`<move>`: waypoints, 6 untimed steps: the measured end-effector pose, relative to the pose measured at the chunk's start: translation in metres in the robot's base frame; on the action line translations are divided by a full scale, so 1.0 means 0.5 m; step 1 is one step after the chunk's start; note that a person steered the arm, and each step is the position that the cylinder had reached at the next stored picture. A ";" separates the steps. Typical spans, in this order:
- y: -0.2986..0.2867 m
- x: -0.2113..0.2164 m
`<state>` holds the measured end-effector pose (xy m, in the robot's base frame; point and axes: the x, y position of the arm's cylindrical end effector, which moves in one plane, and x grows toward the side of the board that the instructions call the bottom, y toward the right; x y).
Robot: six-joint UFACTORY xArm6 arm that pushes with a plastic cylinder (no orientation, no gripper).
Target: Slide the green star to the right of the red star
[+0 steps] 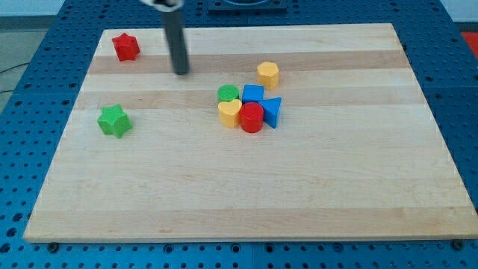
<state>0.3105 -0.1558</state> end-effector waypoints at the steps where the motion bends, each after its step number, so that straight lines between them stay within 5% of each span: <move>1: 0.040 0.018; 2: 0.139 -0.104; 3: 0.377 -0.065; 5: 0.295 0.139; 6: 0.130 0.074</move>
<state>0.3473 -0.0906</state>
